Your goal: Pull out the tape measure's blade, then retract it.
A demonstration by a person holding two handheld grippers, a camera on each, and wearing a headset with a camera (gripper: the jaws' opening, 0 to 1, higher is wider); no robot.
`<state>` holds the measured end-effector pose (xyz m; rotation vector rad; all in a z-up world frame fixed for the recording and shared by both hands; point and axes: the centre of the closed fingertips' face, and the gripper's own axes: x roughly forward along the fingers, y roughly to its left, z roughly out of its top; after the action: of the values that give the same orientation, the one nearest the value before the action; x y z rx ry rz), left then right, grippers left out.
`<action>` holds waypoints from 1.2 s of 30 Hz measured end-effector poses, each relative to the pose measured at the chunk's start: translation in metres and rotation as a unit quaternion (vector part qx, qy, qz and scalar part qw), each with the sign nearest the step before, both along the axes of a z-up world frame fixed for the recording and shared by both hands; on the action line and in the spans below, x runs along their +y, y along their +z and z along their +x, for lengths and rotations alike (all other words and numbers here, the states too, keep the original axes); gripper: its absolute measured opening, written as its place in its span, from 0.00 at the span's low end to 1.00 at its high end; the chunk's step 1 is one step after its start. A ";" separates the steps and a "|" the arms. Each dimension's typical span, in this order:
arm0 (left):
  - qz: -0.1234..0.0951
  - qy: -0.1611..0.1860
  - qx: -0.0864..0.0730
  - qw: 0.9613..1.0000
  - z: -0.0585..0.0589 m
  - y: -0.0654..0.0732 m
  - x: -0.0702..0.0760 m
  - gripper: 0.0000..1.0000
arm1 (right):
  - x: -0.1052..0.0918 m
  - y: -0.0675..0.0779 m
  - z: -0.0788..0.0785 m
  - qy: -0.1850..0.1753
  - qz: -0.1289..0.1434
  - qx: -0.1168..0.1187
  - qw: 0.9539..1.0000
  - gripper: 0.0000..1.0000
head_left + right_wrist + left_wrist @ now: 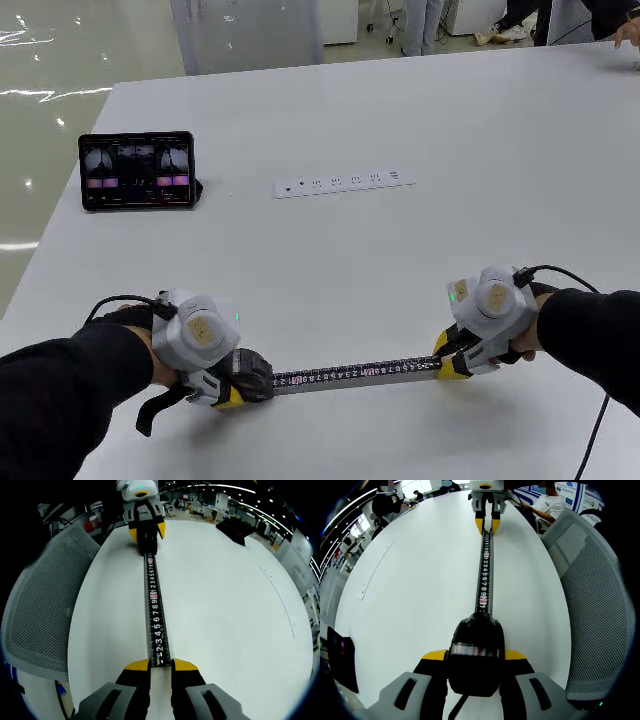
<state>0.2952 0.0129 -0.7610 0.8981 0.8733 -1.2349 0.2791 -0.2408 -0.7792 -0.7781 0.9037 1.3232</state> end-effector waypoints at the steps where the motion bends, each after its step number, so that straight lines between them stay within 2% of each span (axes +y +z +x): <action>1: 0.000 0.000 0.001 1.000 0.000 0.000 0.000 0.35 | 0.000 0.000 0.000 0.002 -0.003 -0.001 1.000 0.12; 10: 0.006 0.006 -0.001 1.000 -0.001 0.010 0.007 0.33 | -0.002 0.000 0.001 0.013 -0.022 0.000 1.000 0.12; 17: 0.008 0.004 0.000 1.000 -0.004 0.018 0.010 0.36 | 0.000 0.002 -0.001 0.003 -0.022 0.008 1.000 0.15; 23: 0.001 0.007 0.004 1.000 -0.006 0.021 0.013 0.43 | 0.001 0.008 -0.001 0.000 -0.022 0.012 1.000 0.19; 28: 0.000 0.006 0.010 1.000 -0.008 0.022 0.017 0.50 | 0.001 0.013 0.001 -0.020 -0.015 0.011 1.000 0.25; 33: -0.003 0.010 0.009 1.000 -0.009 0.025 0.020 0.56 | -0.002 0.013 0.001 -0.046 -0.007 0.013 0.999 0.30; 36: -0.007 0.012 0.003 1.000 -0.007 0.026 0.023 0.61 | -0.003 0.014 -0.002 -0.059 -0.001 0.021 0.998 0.35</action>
<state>0.2878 0.0354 -0.7348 0.8699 0.8774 -1.2228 0.2768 -0.2437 -0.7650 -0.6906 0.9690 1.2392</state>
